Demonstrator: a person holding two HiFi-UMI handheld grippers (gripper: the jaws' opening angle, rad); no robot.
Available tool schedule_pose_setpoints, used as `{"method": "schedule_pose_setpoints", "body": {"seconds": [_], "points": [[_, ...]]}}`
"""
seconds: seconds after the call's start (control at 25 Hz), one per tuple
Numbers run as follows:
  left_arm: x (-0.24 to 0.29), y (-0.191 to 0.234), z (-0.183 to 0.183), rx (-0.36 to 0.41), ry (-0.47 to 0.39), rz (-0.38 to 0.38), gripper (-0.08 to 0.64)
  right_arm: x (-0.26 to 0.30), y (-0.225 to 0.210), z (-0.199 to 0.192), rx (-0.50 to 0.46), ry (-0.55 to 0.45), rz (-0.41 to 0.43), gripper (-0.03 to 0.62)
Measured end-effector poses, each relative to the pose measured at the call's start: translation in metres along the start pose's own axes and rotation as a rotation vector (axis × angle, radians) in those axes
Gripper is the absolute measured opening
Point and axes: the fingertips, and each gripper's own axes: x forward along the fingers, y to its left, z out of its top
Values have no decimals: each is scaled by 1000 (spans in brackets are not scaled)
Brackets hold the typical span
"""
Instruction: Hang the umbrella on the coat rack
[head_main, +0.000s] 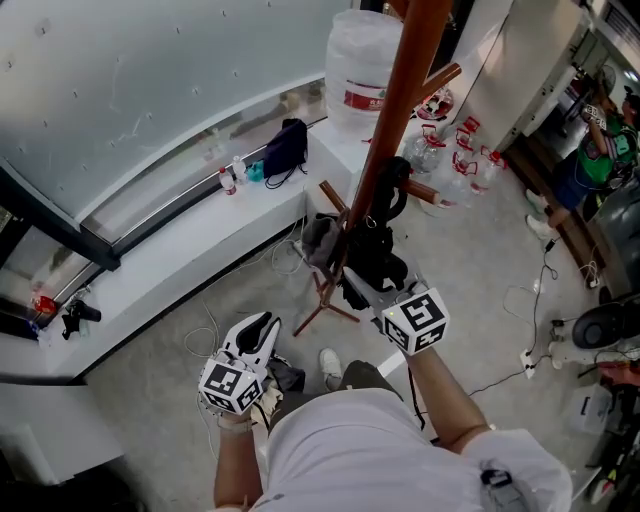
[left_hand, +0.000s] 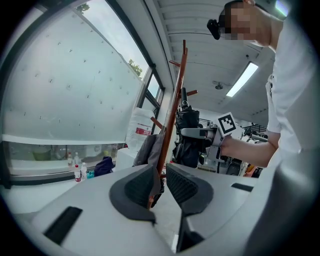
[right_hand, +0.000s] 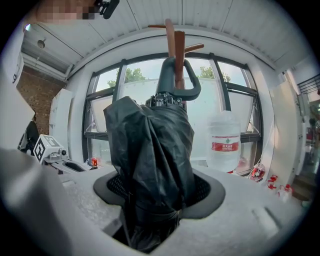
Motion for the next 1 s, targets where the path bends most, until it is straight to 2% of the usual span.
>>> {"method": "schedule_pose_setpoints", "body": {"seconds": [0.28, 0.72, 1.0], "points": [[-13, 5, -12, -19, 14, 23, 63, 5, 4, -13, 1, 2, -9, 275], [-26, 9, -22, -52, 32, 59, 63, 19, -9, -12, -45, -35, -58, 275], [-33, 9, -28, -70, 31, 81, 63, 25, -7, -10, -37, -71, -55, 282]]}}
